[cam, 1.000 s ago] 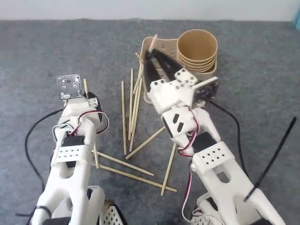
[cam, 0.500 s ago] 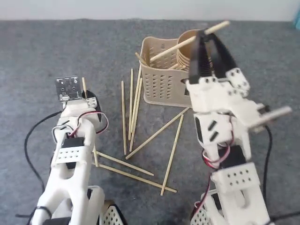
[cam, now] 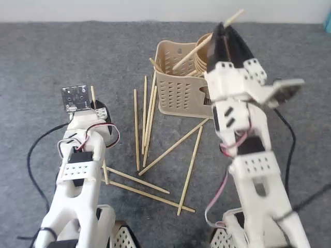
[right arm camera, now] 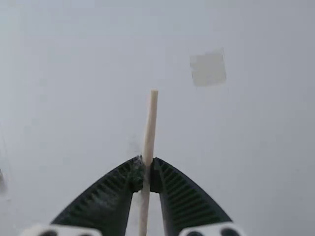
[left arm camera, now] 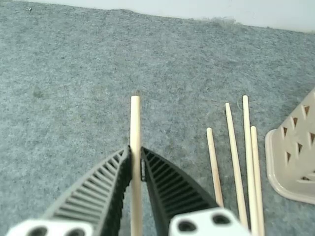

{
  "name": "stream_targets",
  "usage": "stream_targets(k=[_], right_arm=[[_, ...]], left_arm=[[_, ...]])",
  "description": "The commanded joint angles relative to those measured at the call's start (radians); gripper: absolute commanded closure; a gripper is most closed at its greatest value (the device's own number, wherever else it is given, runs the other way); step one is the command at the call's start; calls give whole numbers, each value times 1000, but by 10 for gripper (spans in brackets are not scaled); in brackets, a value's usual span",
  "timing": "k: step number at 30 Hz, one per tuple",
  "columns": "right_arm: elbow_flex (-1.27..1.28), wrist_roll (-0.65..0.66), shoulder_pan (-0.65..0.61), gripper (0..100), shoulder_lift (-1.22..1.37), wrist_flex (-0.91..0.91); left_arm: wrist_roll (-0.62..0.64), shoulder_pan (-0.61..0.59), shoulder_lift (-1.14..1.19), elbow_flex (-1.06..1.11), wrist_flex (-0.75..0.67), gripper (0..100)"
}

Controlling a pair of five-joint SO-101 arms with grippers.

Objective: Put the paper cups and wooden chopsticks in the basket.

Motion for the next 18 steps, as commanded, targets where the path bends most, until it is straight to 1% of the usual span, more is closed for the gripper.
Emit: stream_targets(k=[1, 5, 10, 15, 18], right_arm=[[-110, -9, 16, 991, 122, -4], [-127, -3, 5, 988, 165, 7], [-84, 118, -51, 980, 171, 8], [-21, 183, -124, 864, 165, 8], [-2, 187, -136, 870, 162, 10]], left_arm=[[0, 3, -28, -4, -29, 988], [0, 3, -28, -5, -29, 988], [0, 3, -28, -5, -29, 988], [0, 3, -28, -5, -29, 988], [0, 0, -28, -5, -29, 988]])
